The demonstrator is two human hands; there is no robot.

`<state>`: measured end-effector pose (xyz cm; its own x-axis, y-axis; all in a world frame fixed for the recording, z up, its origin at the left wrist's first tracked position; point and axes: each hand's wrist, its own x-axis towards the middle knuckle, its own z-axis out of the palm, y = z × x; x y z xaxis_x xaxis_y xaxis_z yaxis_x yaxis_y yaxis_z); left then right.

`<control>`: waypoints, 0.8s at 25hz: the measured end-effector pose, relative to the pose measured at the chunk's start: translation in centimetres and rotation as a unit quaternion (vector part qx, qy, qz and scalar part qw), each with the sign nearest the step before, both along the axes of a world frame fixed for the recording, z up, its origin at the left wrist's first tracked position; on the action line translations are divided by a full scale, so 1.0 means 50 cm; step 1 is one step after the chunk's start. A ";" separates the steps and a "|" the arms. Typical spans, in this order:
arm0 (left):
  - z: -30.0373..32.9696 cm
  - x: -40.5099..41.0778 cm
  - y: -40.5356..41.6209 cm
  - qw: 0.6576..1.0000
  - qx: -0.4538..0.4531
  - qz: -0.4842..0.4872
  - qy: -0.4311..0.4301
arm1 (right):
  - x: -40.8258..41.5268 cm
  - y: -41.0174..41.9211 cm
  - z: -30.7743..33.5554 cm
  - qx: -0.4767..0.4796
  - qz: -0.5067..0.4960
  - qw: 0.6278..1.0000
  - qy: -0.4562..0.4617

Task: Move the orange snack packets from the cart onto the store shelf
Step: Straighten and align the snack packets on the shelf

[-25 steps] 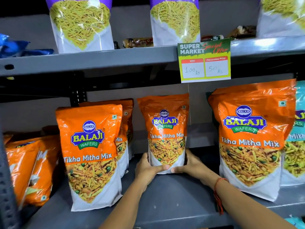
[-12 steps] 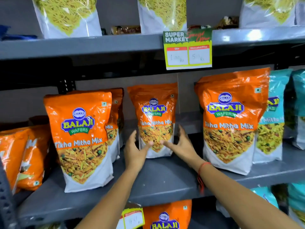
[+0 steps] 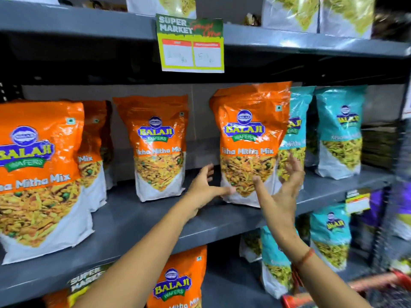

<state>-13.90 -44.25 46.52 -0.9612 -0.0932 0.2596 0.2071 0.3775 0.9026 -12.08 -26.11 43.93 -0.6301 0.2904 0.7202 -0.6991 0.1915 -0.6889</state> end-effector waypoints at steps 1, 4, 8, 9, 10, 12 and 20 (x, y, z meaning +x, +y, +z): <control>-0.007 -0.011 0.002 0.999 0.001 -0.028 -0.030 | -0.013 0.025 -0.014 0.045 -0.002 0.998 -0.049; -0.021 -0.034 0.005 0.994 0.012 -0.085 -0.067 | -0.040 0.071 -0.047 0.199 -0.016 0.969 -0.148; -0.025 -0.038 0.004 0.995 0.035 -0.064 -0.067 | -0.058 0.091 -0.049 0.305 -0.010 0.941 -0.147; -0.024 -0.034 0.006 0.995 0.043 -0.055 -0.065 | -0.060 0.092 -0.046 0.306 -0.003 0.942 -0.140; -0.026 -0.029 0.005 0.996 0.049 -0.049 -0.060 | -0.061 0.090 -0.045 0.309 0.002 0.942 -0.135; -0.023 -0.005 0.000 0.997 0.046 -0.035 -0.045 | -0.060 0.081 -0.040 0.316 0.015 0.940 -0.127; -0.014 0.145 -0.116 0.993 0.019 0.119 0.015 | -0.025 -0.052 -0.005 0.337 0.139 0.928 -0.076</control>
